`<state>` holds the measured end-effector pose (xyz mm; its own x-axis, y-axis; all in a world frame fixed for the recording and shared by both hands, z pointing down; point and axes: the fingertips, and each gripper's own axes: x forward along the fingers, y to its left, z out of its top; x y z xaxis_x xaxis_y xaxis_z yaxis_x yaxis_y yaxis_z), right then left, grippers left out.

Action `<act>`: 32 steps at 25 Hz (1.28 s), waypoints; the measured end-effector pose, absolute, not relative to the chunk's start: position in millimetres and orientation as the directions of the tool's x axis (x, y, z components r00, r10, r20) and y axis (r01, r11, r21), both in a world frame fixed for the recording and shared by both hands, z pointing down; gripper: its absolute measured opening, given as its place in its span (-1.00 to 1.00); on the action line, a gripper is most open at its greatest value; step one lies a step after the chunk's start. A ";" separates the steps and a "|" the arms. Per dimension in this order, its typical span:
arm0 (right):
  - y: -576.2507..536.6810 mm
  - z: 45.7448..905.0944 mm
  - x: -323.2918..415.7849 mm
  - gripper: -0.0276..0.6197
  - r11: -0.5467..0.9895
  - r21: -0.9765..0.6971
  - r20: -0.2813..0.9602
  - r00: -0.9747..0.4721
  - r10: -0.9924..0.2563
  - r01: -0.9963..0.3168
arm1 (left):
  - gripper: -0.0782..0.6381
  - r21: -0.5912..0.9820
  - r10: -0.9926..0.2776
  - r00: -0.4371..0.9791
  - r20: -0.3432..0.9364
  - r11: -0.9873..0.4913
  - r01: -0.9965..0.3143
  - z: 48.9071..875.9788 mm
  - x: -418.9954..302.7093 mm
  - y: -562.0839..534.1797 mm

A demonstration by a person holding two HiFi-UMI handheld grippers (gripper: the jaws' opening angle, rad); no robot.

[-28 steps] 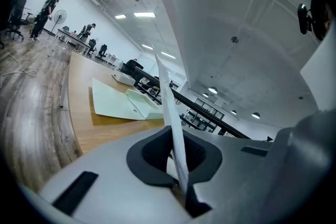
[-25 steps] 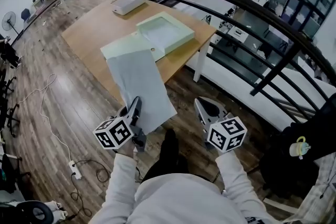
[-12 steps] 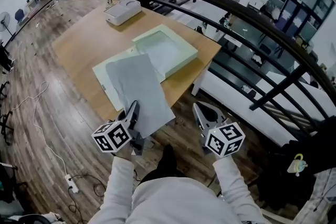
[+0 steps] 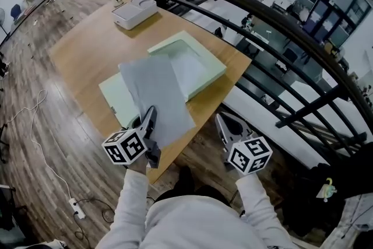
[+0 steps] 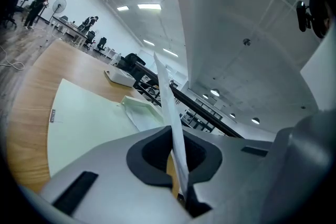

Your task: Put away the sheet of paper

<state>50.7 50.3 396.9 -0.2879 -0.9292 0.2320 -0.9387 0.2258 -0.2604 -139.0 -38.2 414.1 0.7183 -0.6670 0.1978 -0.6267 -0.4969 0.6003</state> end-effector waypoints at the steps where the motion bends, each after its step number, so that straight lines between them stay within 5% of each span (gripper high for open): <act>1: 46.9 397.8 50.7 -0.83 0.221 -0.259 0.236 -0.283 -0.930 -0.940 | -0.73 0.601 -0.667 0.719 0.196 -0.497 -0.625 414.9 -139.5 -42.8; 32: -48.8 398.1 80.7 -0.83 0.295 -0.260 0.246 -0.358 -0.901 -0.920 | -0.73 0.584 -0.745 0.641 0.183 -0.442 -0.681 402.0 -139.3 -126.1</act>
